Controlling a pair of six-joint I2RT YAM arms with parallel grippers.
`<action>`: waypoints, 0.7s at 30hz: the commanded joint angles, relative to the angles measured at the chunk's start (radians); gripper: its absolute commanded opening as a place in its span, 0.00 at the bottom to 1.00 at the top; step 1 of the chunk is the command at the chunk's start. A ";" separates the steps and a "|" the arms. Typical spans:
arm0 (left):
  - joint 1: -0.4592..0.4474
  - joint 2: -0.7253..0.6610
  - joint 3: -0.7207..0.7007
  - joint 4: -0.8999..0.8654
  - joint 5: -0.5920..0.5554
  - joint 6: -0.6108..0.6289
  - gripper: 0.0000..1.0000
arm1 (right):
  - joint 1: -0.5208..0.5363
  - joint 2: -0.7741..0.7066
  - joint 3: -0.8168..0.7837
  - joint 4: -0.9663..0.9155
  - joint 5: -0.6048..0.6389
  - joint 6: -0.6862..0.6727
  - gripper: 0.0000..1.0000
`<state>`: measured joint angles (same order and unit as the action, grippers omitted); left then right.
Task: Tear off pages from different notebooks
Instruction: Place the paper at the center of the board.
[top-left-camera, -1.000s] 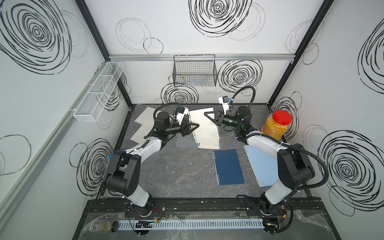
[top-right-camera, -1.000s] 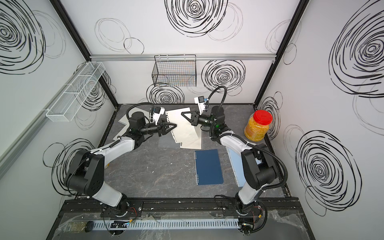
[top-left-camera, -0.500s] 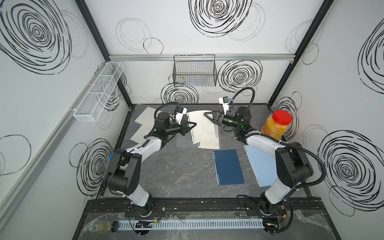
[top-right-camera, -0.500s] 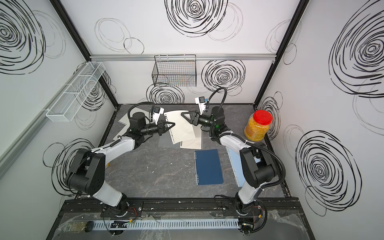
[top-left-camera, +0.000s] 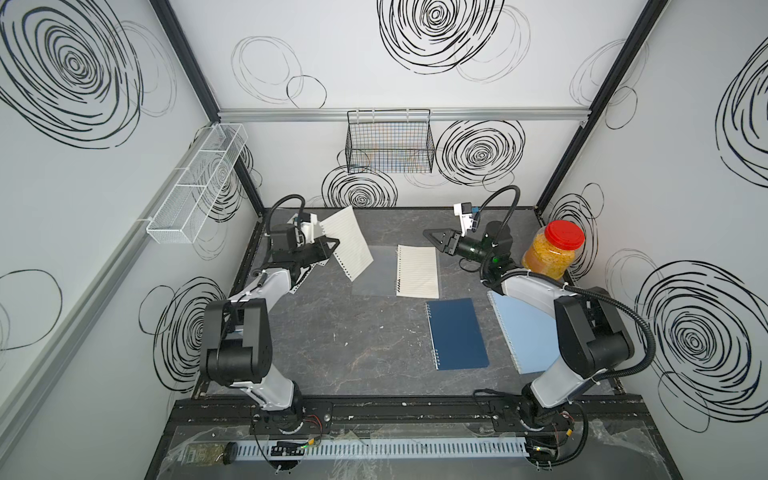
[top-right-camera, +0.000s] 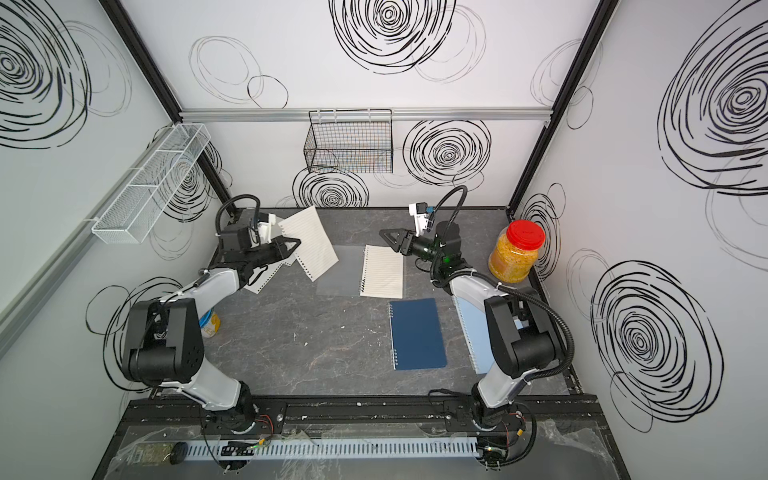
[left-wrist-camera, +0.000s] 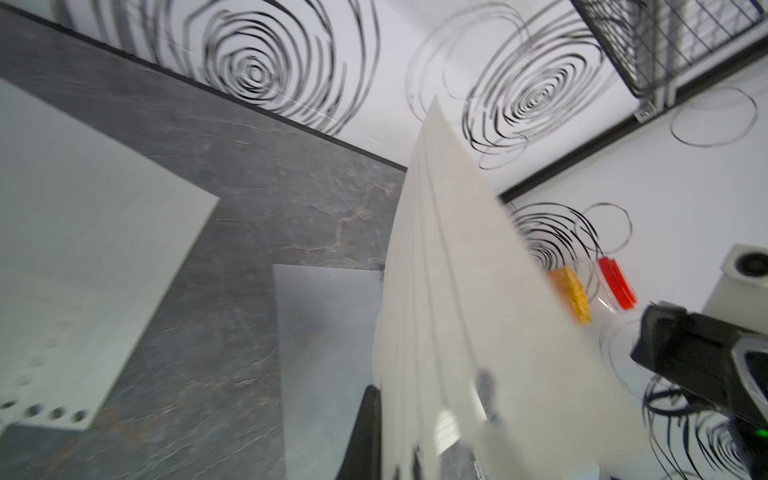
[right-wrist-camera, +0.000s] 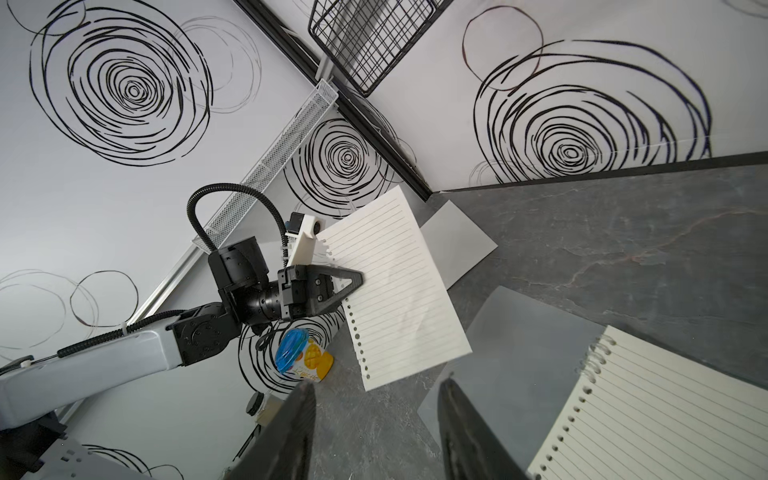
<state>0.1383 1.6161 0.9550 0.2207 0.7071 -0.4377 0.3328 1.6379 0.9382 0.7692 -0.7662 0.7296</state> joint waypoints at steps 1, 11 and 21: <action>0.070 0.012 -0.024 -0.051 -0.052 -0.010 0.00 | -0.007 -0.056 -0.015 0.002 0.009 -0.003 0.51; 0.108 0.121 0.071 -0.329 -0.249 0.189 0.00 | -0.016 -0.079 -0.022 -0.046 0.012 -0.022 0.52; 0.120 0.175 0.110 -0.388 -0.384 0.230 0.00 | -0.016 -0.068 -0.028 -0.051 0.010 -0.022 0.52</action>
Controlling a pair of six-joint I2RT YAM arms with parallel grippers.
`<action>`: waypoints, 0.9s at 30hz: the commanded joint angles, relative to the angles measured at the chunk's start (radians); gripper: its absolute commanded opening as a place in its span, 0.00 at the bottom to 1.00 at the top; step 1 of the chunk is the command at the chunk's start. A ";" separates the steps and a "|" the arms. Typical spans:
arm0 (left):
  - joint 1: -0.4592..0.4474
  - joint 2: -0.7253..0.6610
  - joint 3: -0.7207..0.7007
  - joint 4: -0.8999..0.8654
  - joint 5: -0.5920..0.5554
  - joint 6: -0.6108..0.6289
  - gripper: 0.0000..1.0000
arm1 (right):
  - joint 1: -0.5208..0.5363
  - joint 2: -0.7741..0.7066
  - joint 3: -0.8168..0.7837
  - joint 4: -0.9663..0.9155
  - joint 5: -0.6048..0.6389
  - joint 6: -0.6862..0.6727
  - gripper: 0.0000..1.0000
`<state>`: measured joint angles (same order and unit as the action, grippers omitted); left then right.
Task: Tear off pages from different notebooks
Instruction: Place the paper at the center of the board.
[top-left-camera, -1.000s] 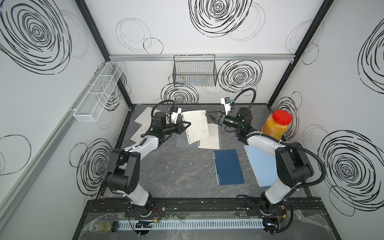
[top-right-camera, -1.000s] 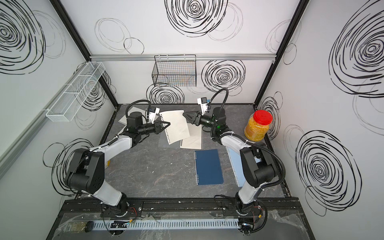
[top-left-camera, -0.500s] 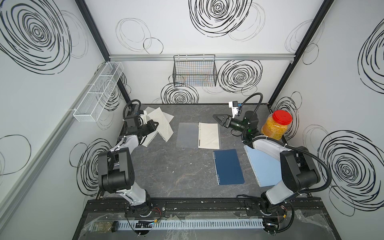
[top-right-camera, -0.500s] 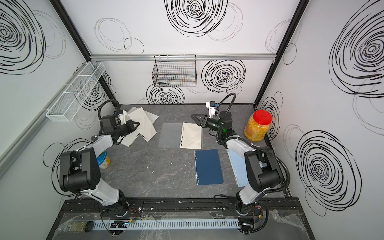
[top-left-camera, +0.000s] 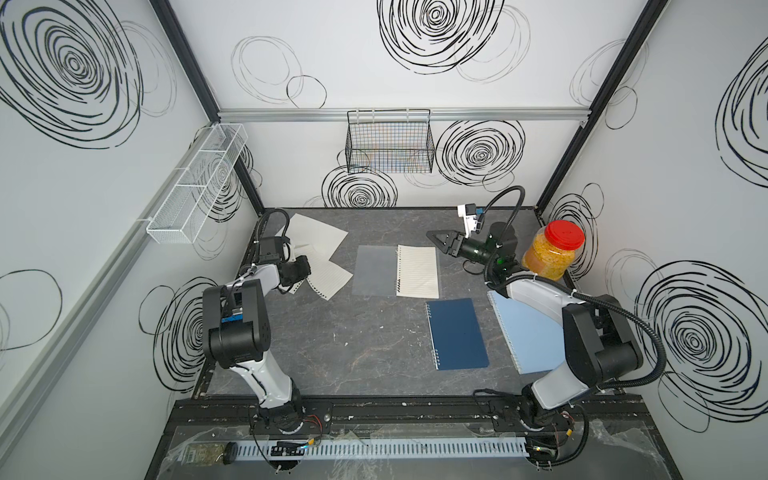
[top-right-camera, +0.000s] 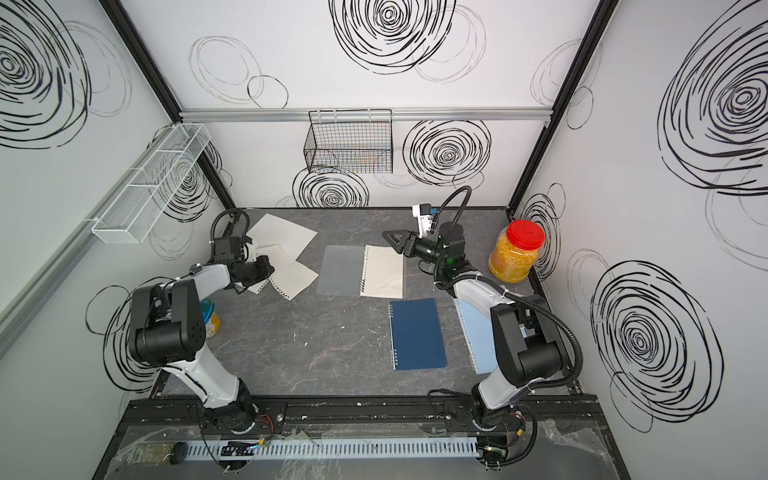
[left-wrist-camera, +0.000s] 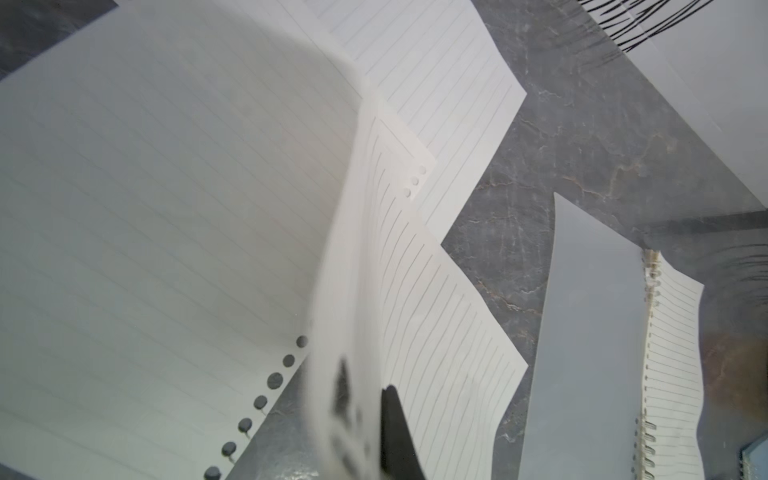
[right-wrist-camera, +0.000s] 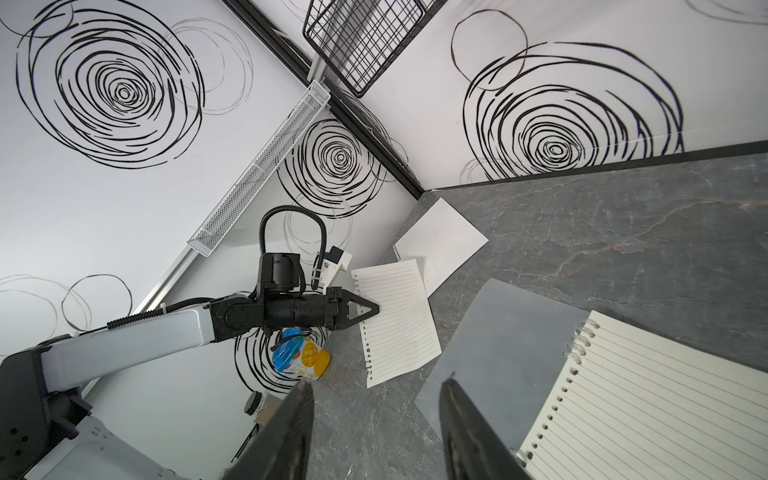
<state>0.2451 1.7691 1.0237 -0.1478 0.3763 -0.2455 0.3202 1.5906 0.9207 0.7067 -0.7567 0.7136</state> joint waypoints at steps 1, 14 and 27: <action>0.018 0.029 0.051 -0.020 -0.051 0.038 0.00 | -0.004 -0.018 -0.009 0.011 -0.002 -0.004 0.52; 0.056 0.118 0.111 -0.061 -0.099 0.060 0.26 | -0.003 -0.004 -0.013 0.022 -0.003 0.008 0.52; 0.055 0.069 0.089 -0.053 -0.177 0.044 0.43 | -0.003 0.005 -0.015 0.035 -0.005 0.015 0.52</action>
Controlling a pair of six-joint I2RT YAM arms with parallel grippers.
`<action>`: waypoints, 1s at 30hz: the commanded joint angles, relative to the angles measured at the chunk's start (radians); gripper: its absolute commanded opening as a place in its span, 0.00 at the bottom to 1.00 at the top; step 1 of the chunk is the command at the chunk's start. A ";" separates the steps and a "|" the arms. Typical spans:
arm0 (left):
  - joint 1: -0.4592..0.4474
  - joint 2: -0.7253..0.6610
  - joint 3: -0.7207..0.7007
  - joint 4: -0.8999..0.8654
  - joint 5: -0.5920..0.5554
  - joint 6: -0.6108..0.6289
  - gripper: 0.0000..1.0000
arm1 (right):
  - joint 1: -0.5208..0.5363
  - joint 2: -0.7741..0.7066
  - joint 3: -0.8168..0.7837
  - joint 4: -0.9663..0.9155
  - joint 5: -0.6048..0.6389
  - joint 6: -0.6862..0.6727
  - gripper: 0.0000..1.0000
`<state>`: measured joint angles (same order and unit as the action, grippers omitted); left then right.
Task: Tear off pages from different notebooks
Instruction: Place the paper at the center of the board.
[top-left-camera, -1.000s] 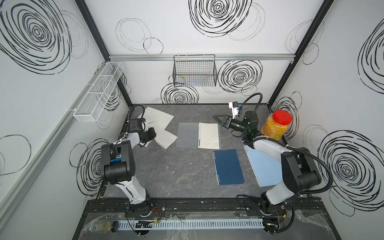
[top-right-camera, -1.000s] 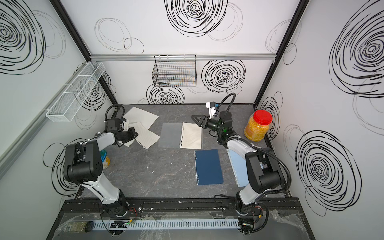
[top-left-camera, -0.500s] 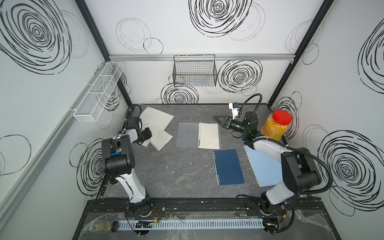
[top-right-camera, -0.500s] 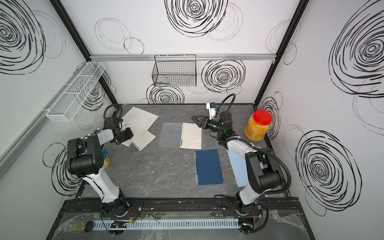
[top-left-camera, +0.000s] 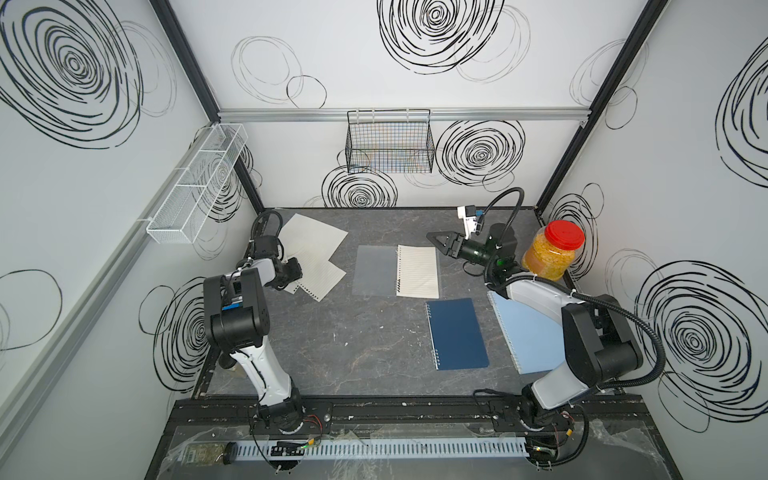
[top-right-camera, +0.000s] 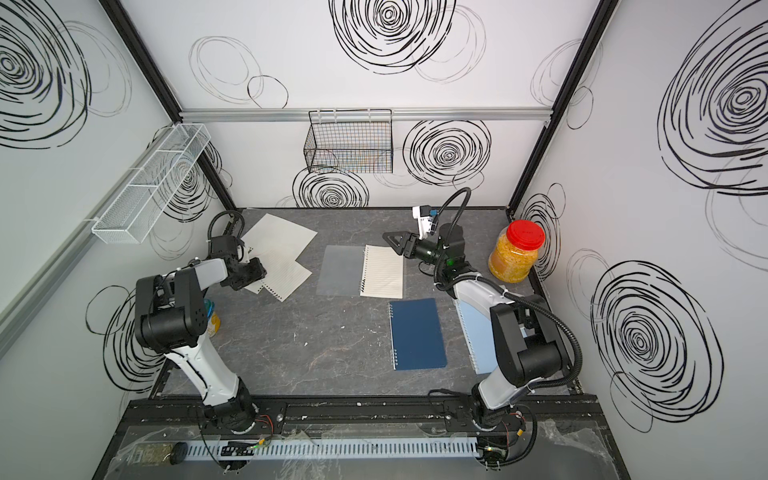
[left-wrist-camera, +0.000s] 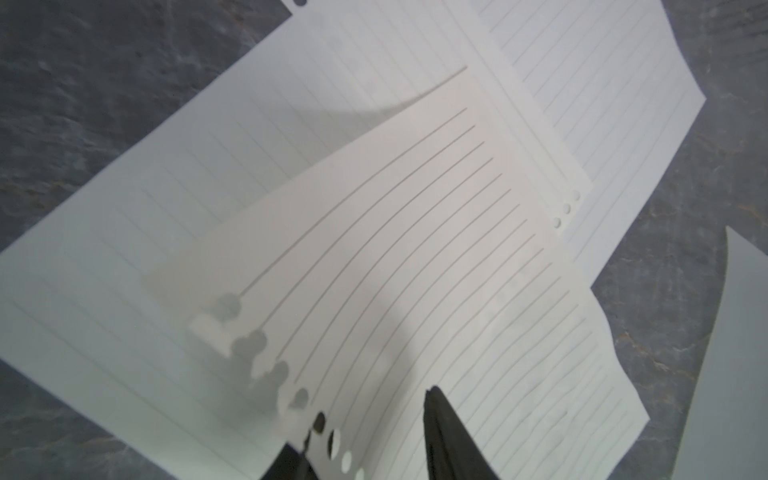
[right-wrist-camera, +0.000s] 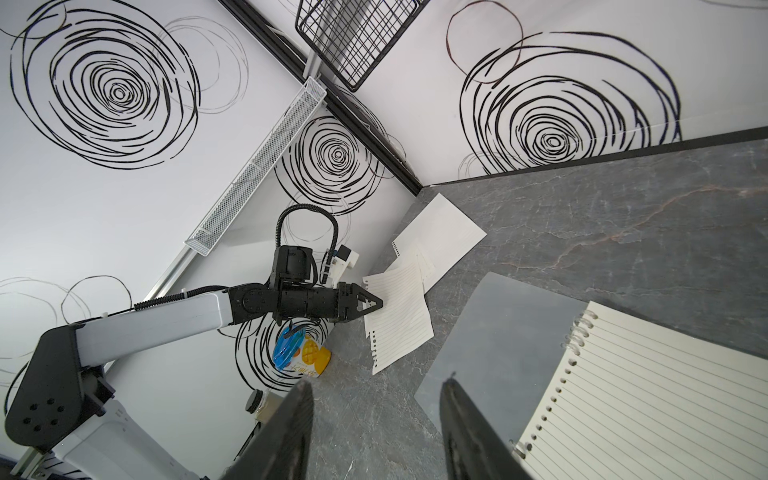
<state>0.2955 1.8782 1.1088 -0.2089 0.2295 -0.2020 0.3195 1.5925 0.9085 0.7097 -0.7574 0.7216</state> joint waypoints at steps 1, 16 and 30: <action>0.005 -0.046 0.002 0.009 -0.032 -0.001 0.46 | -0.002 0.004 -0.003 0.032 -0.005 0.008 0.52; 0.005 -0.119 -0.029 0.024 -0.104 -0.025 0.63 | -0.002 -0.009 -0.010 0.022 -0.007 0.001 0.52; -0.045 -0.043 0.020 0.011 -0.035 0.007 0.62 | -0.002 -0.020 -0.011 0.001 0.001 -0.014 0.53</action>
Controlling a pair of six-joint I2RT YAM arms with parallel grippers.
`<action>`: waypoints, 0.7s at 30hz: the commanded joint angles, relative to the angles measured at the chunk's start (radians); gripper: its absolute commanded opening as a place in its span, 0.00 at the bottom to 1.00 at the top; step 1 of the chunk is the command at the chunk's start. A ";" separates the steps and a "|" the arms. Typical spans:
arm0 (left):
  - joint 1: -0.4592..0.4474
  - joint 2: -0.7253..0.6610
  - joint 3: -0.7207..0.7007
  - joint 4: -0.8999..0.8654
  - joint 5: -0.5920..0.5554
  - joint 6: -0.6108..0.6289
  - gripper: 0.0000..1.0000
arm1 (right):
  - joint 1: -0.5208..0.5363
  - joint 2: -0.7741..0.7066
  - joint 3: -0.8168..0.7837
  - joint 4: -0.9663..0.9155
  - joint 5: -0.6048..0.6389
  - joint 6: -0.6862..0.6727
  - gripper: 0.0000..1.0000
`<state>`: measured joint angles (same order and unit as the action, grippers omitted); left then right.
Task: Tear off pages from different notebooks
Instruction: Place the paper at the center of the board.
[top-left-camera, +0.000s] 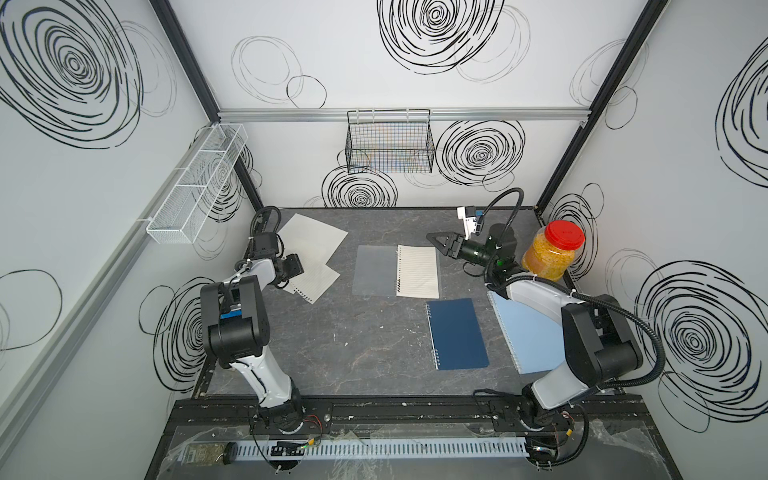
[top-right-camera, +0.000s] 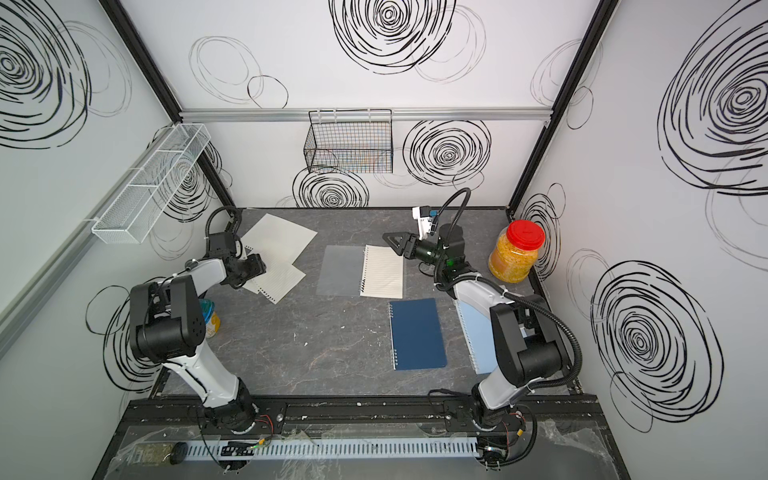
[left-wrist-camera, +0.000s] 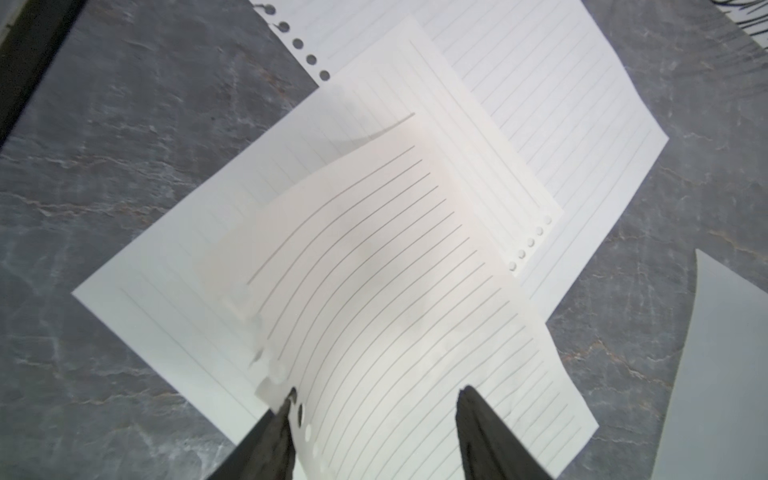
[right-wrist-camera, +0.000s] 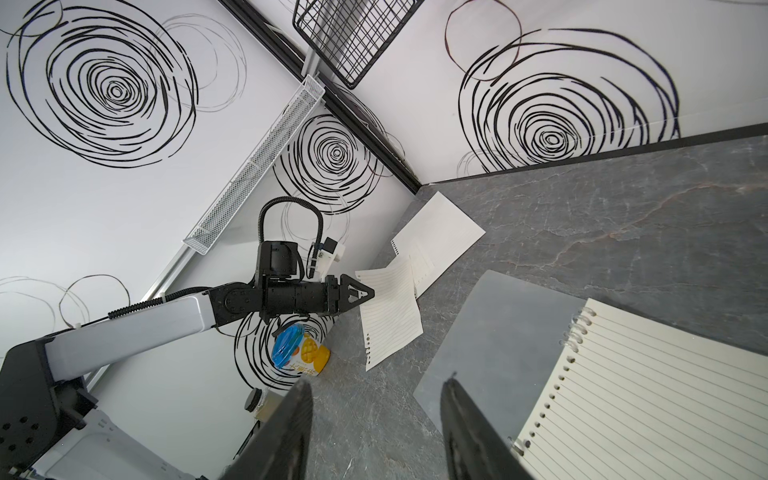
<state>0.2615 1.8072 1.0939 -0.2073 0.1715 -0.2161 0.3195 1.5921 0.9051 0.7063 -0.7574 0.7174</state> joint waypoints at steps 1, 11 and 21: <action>-0.015 0.033 0.039 0.012 0.026 0.021 0.62 | -0.003 -0.018 -0.008 0.004 0.001 -0.010 0.53; -0.025 0.044 0.077 -0.011 -0.043 0.021 0.72 | 0.000 -0.005 0.005 -0.001 -0.002 -0.008 0.53; -0.059 -0.008 0.077 -0.028 -0.151 0.032 0.86 | 0.001 0.009 0.016 -0.008 -0.002 -0.007 0.53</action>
<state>0.2138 1.8446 1.1477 -0.2344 0.0654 -0.1974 0.3195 1.5944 0.9051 0.7036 -0.7574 0.7174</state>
